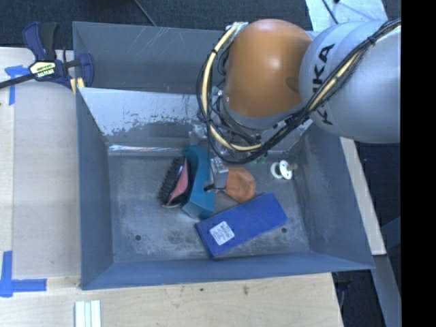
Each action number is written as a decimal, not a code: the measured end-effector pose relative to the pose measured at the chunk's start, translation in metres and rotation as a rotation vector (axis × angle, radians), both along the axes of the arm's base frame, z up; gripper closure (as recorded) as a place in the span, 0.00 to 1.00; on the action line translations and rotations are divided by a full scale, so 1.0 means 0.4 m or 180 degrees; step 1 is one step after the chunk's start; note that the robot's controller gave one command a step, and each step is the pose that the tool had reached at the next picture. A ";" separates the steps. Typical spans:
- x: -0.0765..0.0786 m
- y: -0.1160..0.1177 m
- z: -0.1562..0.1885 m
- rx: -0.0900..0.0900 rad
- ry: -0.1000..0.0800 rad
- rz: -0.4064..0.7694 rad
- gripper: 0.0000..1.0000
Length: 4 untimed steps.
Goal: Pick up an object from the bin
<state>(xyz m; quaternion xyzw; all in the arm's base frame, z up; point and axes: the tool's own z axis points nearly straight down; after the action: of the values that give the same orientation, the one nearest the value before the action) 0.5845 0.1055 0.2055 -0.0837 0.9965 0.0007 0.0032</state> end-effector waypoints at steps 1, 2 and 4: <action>-0.014 -0.041 -0.051 -0.0006 0.0016 0.0015 0.00; -0.029 -0.093 -0.063 0.0000 0.0015 -0.0697 0.00; 0.034 -0.185 -0.041 0.0000 -0.0001 -0.0587 0.00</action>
Offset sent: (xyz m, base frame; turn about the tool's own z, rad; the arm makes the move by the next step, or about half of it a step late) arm -0.0216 -0.0830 -0.0324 0.0448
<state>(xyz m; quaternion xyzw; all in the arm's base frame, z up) 0.5982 0.0316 0.1891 0.0085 1.0000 0.0003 0.0034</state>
